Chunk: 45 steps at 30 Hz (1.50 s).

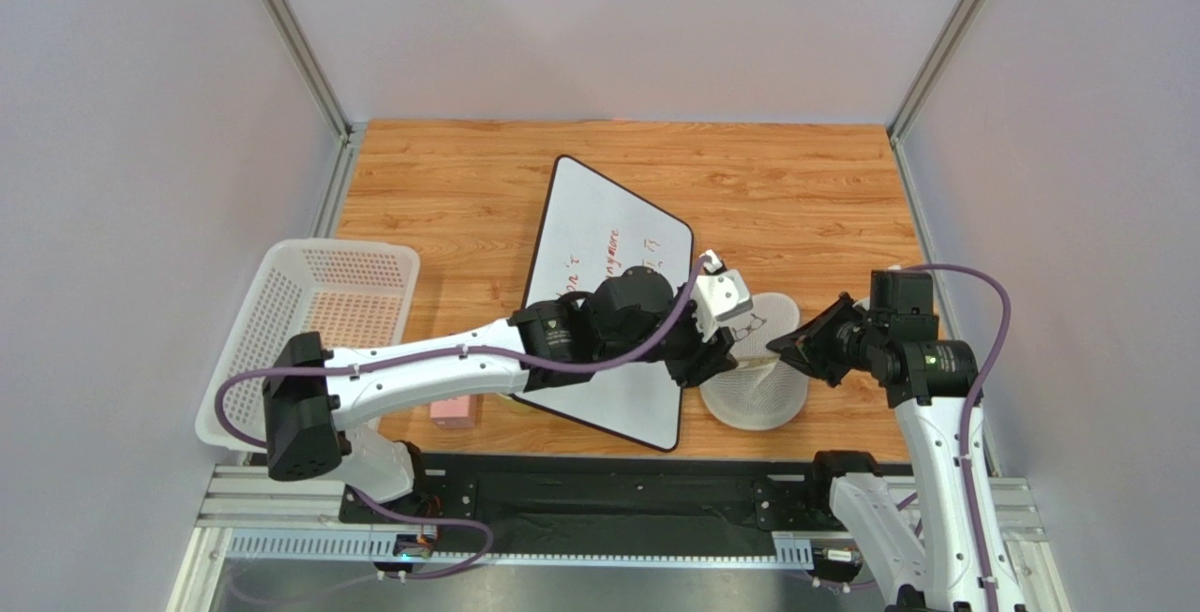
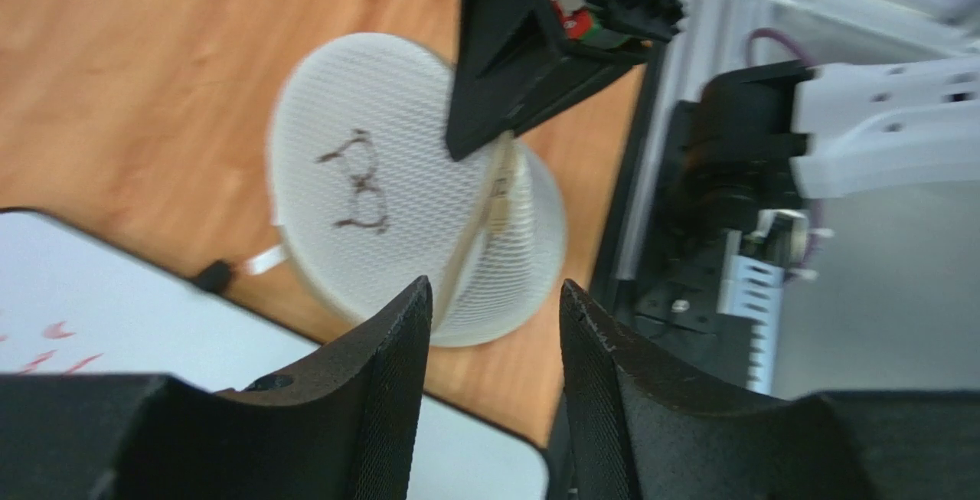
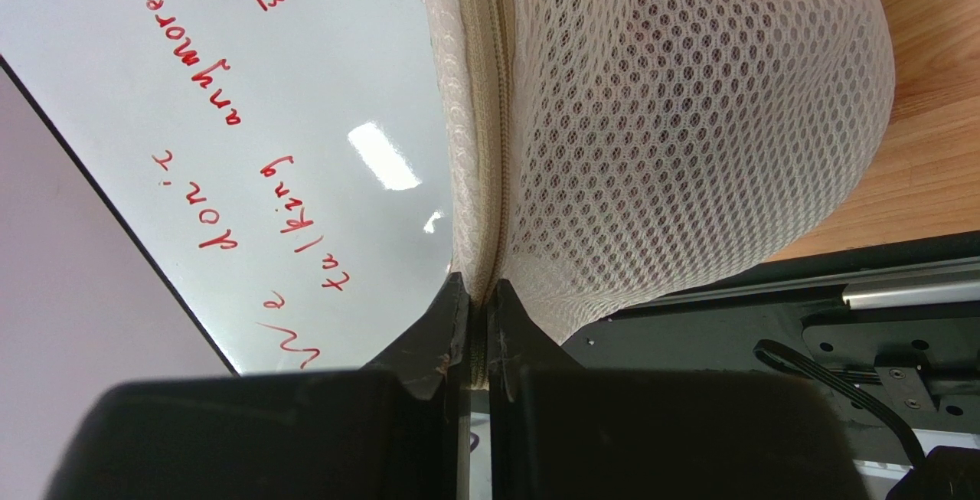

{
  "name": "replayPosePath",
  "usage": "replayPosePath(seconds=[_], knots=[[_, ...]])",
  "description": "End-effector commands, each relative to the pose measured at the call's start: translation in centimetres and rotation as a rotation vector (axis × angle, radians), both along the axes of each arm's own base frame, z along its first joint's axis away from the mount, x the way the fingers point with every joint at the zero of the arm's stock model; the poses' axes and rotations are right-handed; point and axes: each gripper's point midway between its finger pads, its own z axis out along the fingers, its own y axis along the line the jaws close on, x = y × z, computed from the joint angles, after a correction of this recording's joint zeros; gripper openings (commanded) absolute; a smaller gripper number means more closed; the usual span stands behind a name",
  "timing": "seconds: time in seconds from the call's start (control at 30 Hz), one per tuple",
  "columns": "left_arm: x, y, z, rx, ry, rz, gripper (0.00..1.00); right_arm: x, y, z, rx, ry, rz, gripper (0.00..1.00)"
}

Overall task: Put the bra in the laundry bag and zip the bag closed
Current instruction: Adjust the laundry bag at the center of the board, then zip the zipper on the laundry bag.

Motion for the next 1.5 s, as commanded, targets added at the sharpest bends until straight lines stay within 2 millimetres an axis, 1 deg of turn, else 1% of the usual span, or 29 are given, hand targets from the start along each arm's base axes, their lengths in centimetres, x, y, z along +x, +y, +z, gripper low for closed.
replayPosePath(seconds=[0.0, 0.03, 0.07, 0.1, 0.13, 0.23, 0.27, 0.3, 0.37, 0.57, 0.73, 0.87, 0.97, 1.0, 1.03, 1.1, 1.27, 1.3, 1.4, 1.47], knots=[[-4.8, -1.6, 0.8, -0.072, 0.485, -0.166, 0.50, 0.6, 0.1, 2.1, -0.005, -0.075, 0.020, 0.00], [-5.5, -1.6, 0.8, -0.066, 0.589, -0.217, 0.48, 0.6, 0.1, 2.1, -0.005, -0.075, 0.020, 0.00], [-5.7, -2.1, 0.3, -0.051, 0.695, -0.201, 0.48, 0.6, 0.1, 2.1, -0.005, -0.075, 0.021, 0.00], [-5.8, -2.3, 0.0, -0.046, 0.746, -0.194, 0.49, 0.6, 0.1, 2.1, -0.006, -0.076, 0.022, 0.00], [-6.0, -2.3, -0.1, -0.041, 0.784, -0.201, 0.53, 0.6, 0.1, 2.1, -0.006, -0.074, 0.021, 0.00], [-5.7, -2.7, -0.6, -0.042, 0.833, -0.173, 0.59, 0.6, 0.1, 2.0, -0.005, -0.072, 0.021, 0.00], [-5.4, -2.8, -1.0, -0.032, 0.842, -0.160, 0.60, 0.6, 0.2, 2.1, -0.003, -0.075, 0.021, 0.00], [-4.8, -3.0, -1.6, -0.027, 0.859, -0.128, 0.60, 0.8, 0.2, 2.2, -0.004, -0.077, 0.022, 0.00], [-4.1, -3.1, -1.9, -0.032, 0.878, -0.091, 0.63, 0.8, 0.1, 2.2, -0.006, -0.078, 0.019, 0.00], [-2.1, -3.8, -3.2, -0.020, 0.910, 0.009, 0.64, 0.9, 0.1, 2.3, -0.003, -0.078, 0.016, 0.00], [-0.5, -4.9, -3.8, -0.027, 0.907, 0.071, 0.60, 0.9, 0.2, 2.3, 0.005, -0.077, 0.015, 0.00], [0.8, -5.4, -3.9, -0.037, 0.898, 0.104, 0.56, 0.8, 0.3, 2.3, 0.012, -0.075, 0.016, 0.00], [1.7, -5.5, -4.0, -0.037, 0.892, 0.122, 0.51, 0.8, 0.3, 2.3, 0.012, -0.076, 0.016, 0.00], [1.9, -5.5, -4.0, -0.040, 0.892, 0.127, 0.47, 0.7, 0.3, 2.3, 0.012, -0.078, 0.016, 0.00], [2.0, -5.6, -3.9, -0.046, 0.890, 0.128, 0.46, 0.7, 0.4, 2.3, 0.011, -0.077, 0.019, 0.00], [2.2, -5.7, -4.1, -0.044, 0.892, 0.131, 0.41, 0.7, 0.3, 2.2, 0.009, -0.075, 0.017, 0.00], [2.1, -6.2, -3.9, -0.041, 0.897, 0.111, 0.38, 0.7, 0.3, 2.2, 0.010, -0.071, 0.018, 0.00], [2.0, -6.3, -4.0, -0.037, 0.899, 0.107, 0.35, 0.8, 0.4, 2.2, 0.010, -0.074, 0.020, 0.00], [1.8, -6.6, -3.5, -0.042, 0.902, 0.081, 0.28, 0.8, 0.4, 2.2, 0.009, -0.073, 0.021, 0.00], [1.5, -6.6, -3.3, -0.045, 0.910, 0.061, 0.27, 0.8, 0.3, 2.2, 0.008, -0.073, 0.020, 0.00]])
